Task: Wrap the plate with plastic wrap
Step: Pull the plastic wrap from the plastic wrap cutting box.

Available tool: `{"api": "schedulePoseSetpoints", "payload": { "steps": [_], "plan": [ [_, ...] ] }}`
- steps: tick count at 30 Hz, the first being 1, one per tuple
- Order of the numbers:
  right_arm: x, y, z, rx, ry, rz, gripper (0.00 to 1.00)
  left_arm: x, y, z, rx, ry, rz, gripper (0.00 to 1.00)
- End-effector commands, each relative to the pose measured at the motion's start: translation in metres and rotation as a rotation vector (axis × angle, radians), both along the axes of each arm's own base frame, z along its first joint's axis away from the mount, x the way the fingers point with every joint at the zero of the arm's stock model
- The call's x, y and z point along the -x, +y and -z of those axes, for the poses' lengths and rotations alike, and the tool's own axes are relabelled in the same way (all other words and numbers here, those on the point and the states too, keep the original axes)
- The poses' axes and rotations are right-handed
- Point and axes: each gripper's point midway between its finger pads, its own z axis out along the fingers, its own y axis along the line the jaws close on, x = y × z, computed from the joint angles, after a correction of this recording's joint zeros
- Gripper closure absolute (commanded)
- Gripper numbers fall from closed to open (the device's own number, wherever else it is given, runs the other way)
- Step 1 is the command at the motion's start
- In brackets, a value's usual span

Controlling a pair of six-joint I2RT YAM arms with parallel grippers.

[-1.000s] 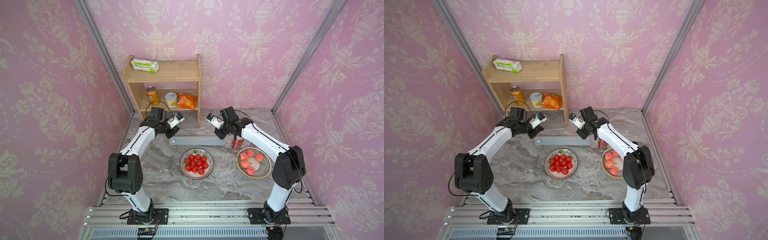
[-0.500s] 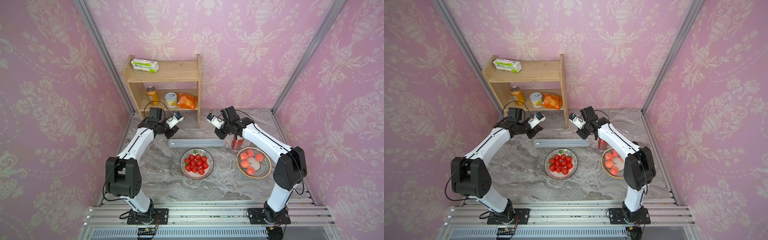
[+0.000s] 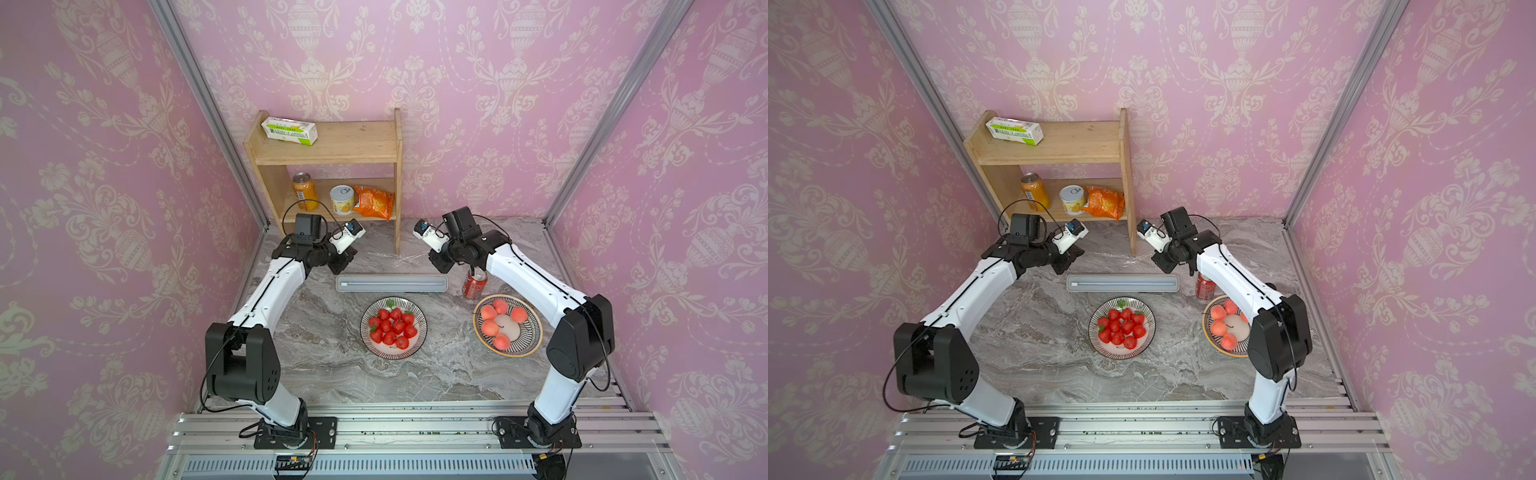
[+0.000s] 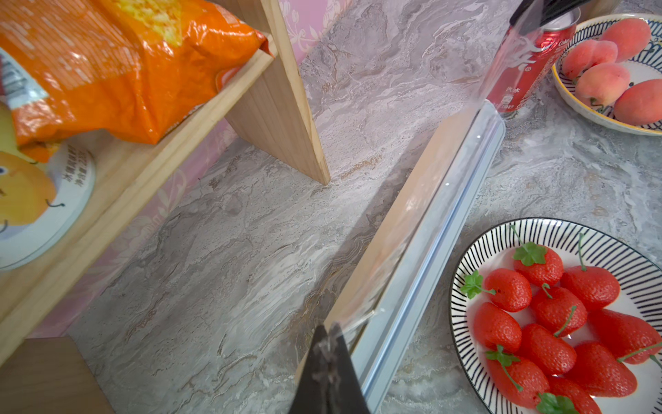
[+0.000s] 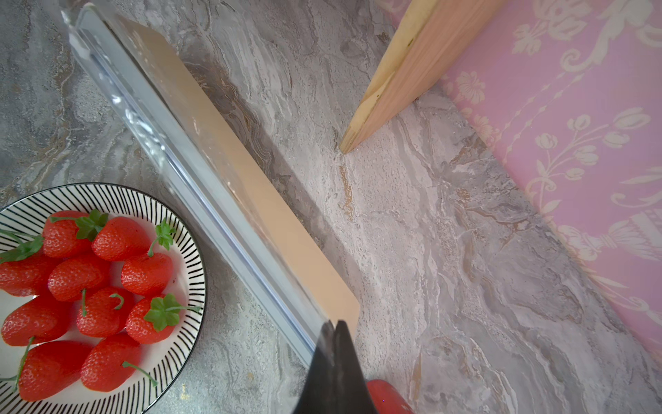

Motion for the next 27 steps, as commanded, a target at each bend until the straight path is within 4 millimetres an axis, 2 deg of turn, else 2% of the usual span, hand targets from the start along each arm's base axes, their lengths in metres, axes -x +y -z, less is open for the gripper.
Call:
{"api": "schedulePoseSetpoints", "payload": {
  "steps": [1,20,27],
  "plan": [
    [-0.002,-0.001,-0.051,-0.056,-0.107,0.008,1.00,-0.002,0.000,-0.028,0.029,-0.075,-0.025,1.00],
    [-0.009,-0.001,-0.091,-0.079,-0.189,0.022,1.00,-0.009,0.005,-0.073,0.136,-0.159,-0.133,1.00],
    [-0.009,0.001,-0.098,-0.080,-0.202,0.018,1.00,-0.007,0.006,-0.080,0.150,-0.179,-0.143,1.00]
  ]
}}
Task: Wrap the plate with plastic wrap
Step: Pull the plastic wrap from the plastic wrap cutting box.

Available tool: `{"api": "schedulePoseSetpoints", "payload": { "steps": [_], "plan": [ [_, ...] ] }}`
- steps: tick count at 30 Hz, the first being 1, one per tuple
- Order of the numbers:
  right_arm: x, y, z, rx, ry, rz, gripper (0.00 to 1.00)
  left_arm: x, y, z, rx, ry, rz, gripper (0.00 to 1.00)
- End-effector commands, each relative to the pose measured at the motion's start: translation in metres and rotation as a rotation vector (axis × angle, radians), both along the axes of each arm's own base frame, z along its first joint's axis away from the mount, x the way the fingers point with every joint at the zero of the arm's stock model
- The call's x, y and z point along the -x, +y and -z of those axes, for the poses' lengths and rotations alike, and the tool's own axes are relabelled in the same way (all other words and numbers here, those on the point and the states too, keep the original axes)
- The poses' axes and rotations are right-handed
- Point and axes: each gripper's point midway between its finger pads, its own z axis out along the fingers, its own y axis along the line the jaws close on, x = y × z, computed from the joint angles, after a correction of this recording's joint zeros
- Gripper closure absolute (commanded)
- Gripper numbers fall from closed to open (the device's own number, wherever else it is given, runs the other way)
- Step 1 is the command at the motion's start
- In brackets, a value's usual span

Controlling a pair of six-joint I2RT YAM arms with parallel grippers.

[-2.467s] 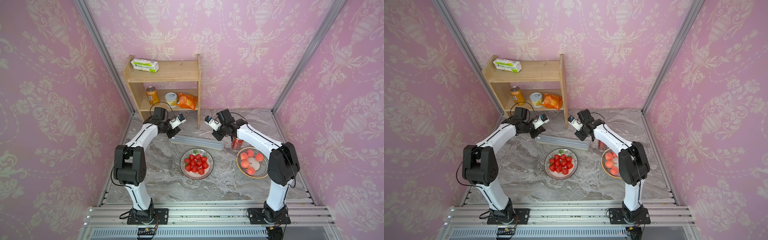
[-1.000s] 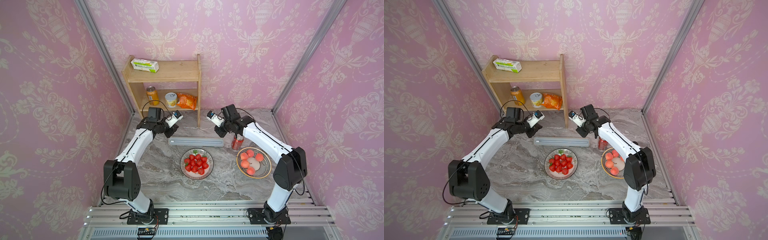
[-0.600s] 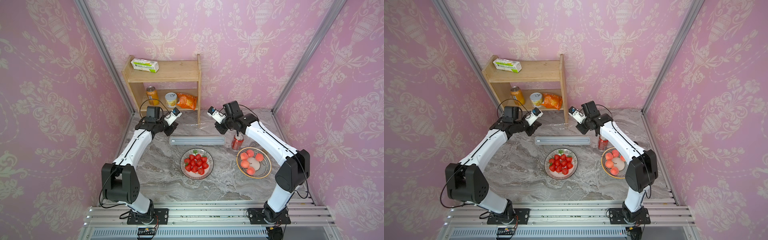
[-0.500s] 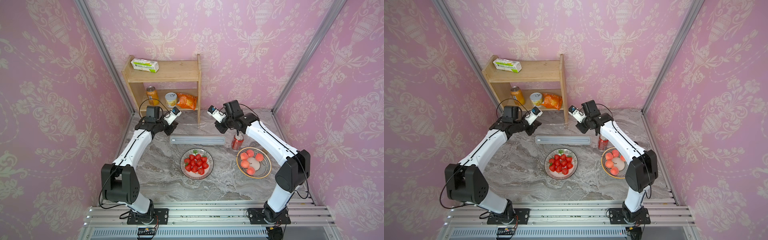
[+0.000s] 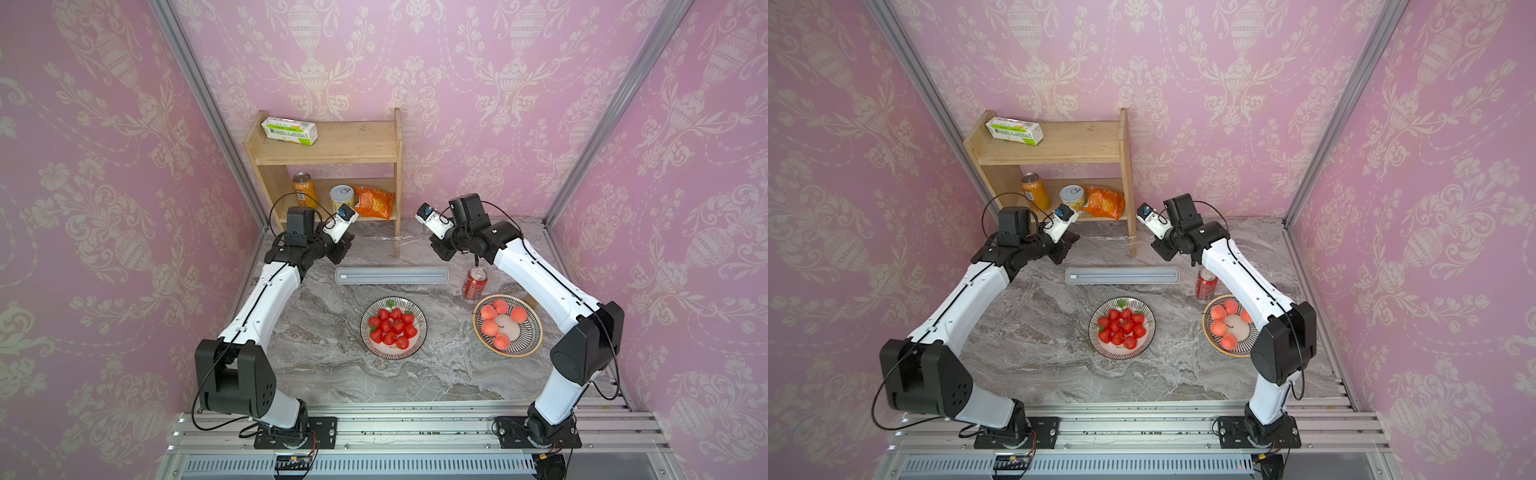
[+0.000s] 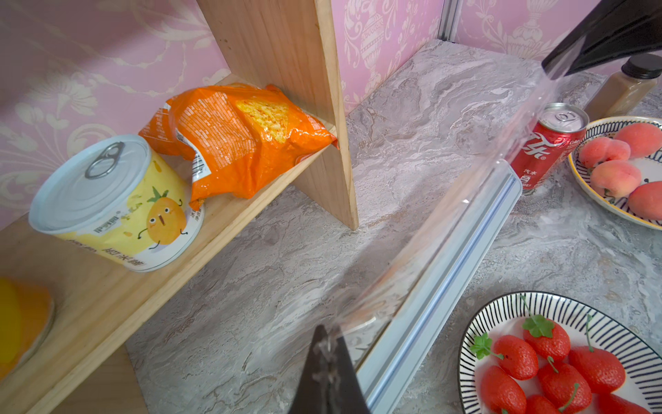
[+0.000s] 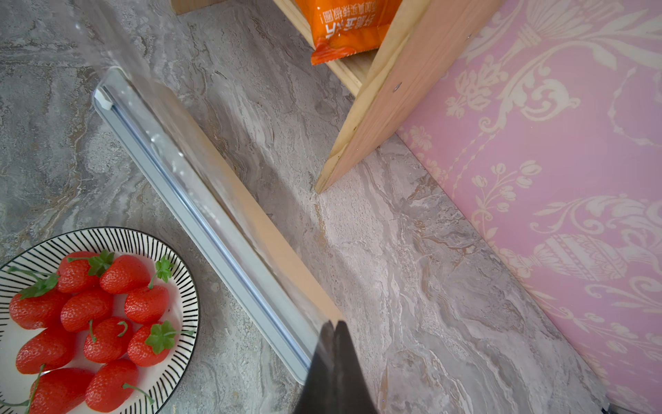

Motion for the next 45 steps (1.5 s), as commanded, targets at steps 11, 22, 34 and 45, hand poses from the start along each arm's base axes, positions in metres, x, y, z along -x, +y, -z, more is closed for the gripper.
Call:
{"api": "schedulePoseSetpoints", "payload": {
  "steps": [11,22,34,45],
  "plan": [
    [0.001,0.002,-0.048,-0.043,-0.107,0.004,1.00,0.005,0.001,-0.036,0.039,-0.100,-0.026,1.00],
    [0.001,0.003,-0.052,-0.043,-0.115,0.002,1.00,0.008,0.001,-0.039,0.047,-0.105,-0.026,1.00],
    [0.002,0.001,-0.059,-0.048,-0.129,0.008,1.00,0.010,0.001,-0.044,0.051,-0.114,-0.026,1.00],
    [0.003,0.002,-0.071,-0.060,-0.154,0.006,1.00,0.015,-0.002,-0.062,0.083,-0.146,-0.011,1.00]
  ]
}}
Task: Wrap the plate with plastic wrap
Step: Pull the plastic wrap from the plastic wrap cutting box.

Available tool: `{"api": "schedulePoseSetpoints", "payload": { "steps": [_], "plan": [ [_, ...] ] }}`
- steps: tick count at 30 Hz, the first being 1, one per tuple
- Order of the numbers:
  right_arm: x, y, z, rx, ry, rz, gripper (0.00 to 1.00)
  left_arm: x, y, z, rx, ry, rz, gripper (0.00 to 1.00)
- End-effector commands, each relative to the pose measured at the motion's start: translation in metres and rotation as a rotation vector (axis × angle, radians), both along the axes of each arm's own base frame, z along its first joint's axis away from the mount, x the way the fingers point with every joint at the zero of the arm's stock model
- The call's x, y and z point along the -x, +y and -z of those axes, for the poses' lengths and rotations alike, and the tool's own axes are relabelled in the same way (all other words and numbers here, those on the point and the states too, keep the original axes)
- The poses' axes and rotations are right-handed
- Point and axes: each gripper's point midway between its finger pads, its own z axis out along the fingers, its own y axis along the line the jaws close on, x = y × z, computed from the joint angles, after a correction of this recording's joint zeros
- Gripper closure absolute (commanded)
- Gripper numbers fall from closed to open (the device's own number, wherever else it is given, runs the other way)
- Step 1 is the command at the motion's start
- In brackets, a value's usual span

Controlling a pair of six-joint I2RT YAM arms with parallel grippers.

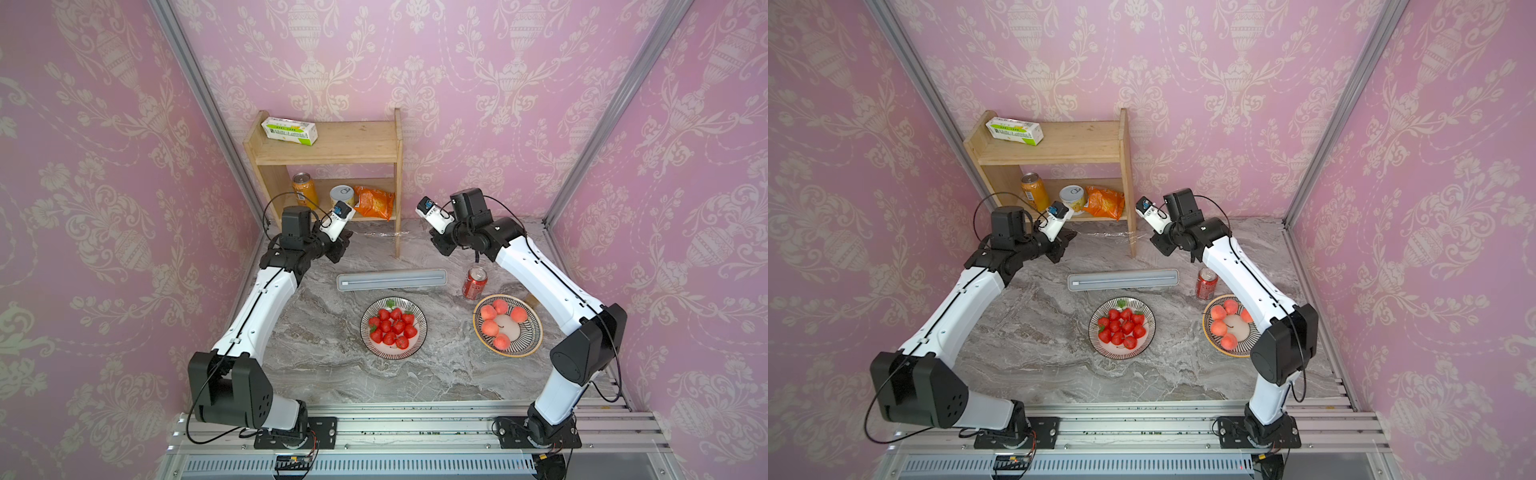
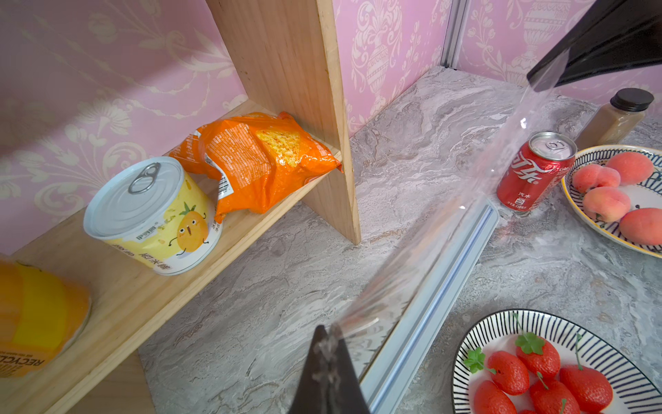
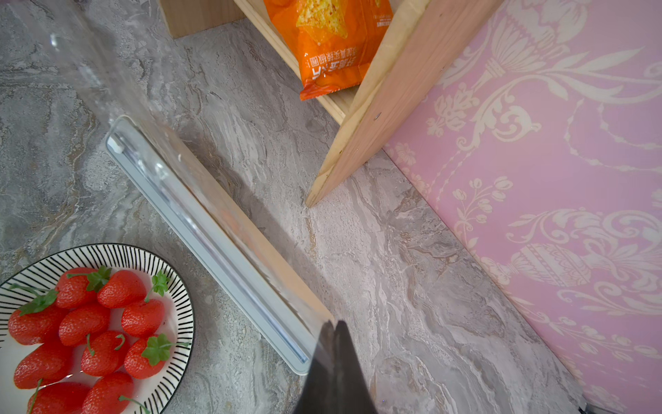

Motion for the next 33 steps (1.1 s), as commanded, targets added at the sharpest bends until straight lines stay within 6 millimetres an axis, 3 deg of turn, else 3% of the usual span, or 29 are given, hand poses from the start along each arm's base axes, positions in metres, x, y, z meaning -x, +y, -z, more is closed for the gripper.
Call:
{"api": "schedulePoseSetpoints", "payload": {
  "steps": [1,33],
  "plan": [
    [0.005,0.000,-0.052,-0.052,-0.114,-0.001,1.00,0.006,-0.004,-0.040,0.042,-0.107,0.011,1.00],
    [0.016,0.001,-0.092,-0.105,-0.203,-0.009,1.00,0.022,-0.003,-0.089,0.092,-0.185,0.000,1.00]
  ]
}}
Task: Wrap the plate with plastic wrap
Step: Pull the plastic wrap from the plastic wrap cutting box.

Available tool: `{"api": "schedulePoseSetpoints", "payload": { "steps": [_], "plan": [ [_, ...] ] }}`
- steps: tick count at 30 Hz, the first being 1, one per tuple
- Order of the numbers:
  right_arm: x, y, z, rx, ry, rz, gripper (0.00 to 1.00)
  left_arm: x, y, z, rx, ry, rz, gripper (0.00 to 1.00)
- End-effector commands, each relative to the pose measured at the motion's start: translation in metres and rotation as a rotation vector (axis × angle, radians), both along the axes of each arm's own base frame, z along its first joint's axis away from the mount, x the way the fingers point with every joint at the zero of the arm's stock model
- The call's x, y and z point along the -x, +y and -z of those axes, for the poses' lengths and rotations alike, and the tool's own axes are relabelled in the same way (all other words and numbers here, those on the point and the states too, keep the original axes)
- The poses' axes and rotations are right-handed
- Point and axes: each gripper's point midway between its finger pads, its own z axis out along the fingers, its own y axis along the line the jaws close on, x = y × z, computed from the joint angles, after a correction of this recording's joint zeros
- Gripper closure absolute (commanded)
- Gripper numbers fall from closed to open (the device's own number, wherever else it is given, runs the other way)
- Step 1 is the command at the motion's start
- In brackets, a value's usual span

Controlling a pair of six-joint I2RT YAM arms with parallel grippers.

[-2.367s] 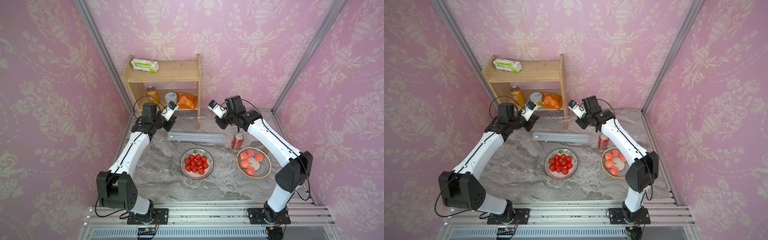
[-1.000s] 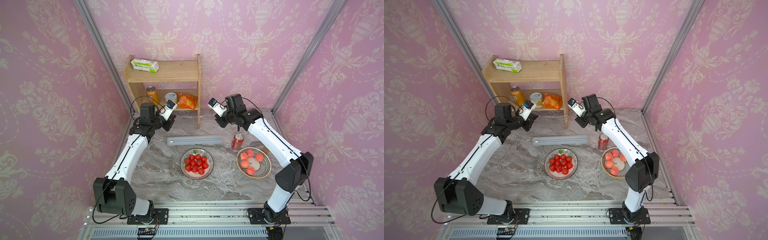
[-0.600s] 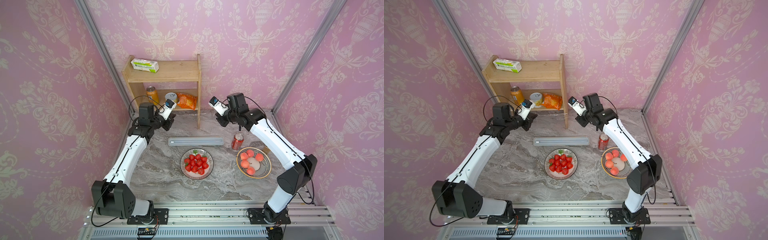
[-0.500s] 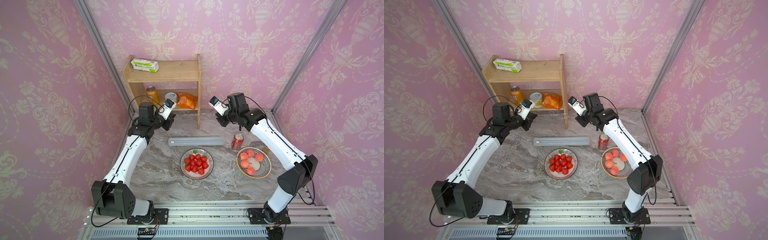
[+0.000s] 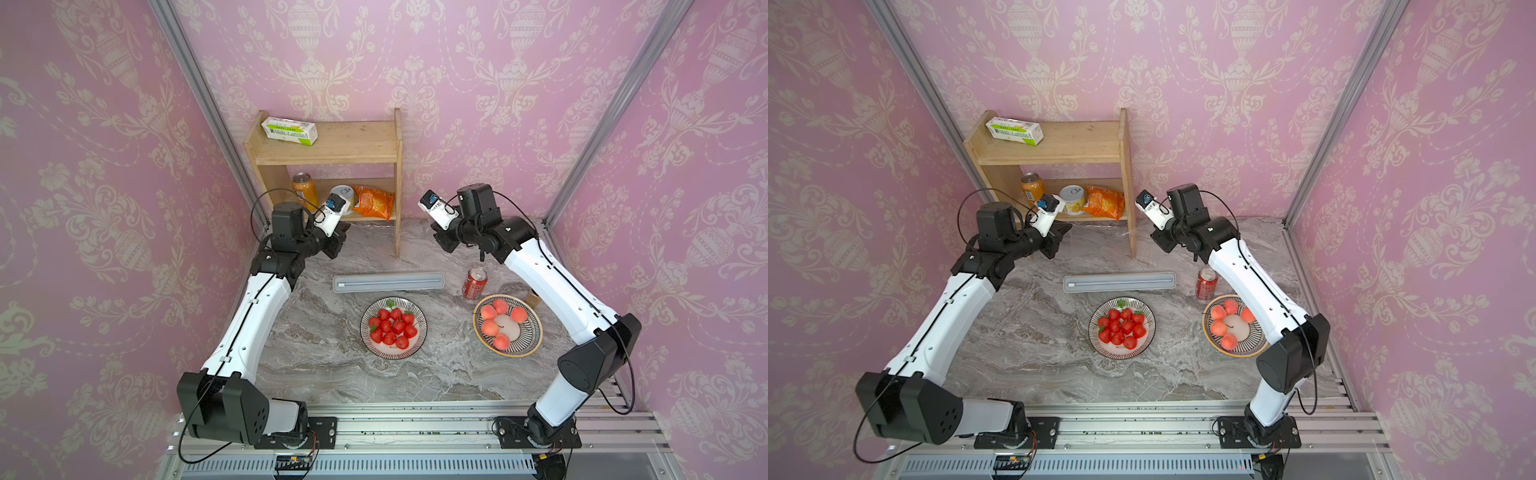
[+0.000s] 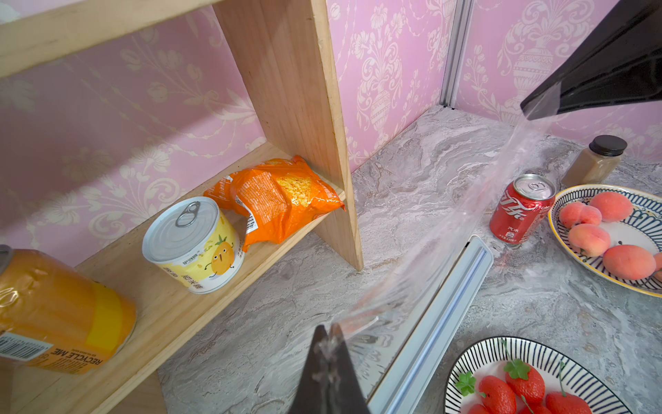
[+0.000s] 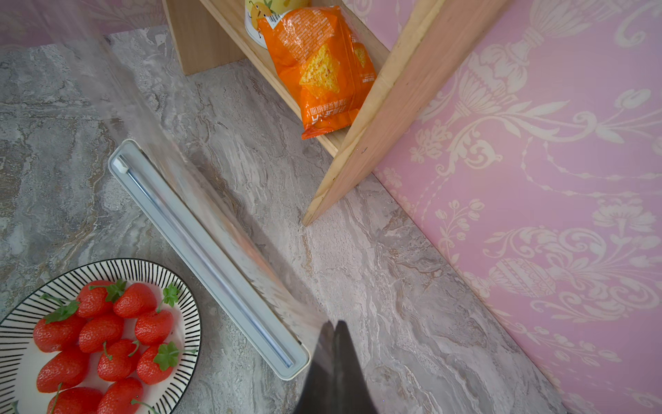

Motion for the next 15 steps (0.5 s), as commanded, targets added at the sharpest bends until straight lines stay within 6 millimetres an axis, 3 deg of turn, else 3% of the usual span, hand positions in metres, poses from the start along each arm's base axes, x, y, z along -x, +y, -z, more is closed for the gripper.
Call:
{"api": "schedulePoseSetpoints", "payload": {
  "steps": [1,15],
  "plan": [
    [0.004,-0.001,-0.055,-0.069,-0.129,0.005,1.00,0.009,-0.003,-0.049,0.037,-0.119,0.011,1.00],
    [0.011,-0.001,-0.069,-0.089,-0.149,-0.006,1.00,0.019,-0.003,-0.068,0.059,-0.158,0.009,1.00]
  ]
}}
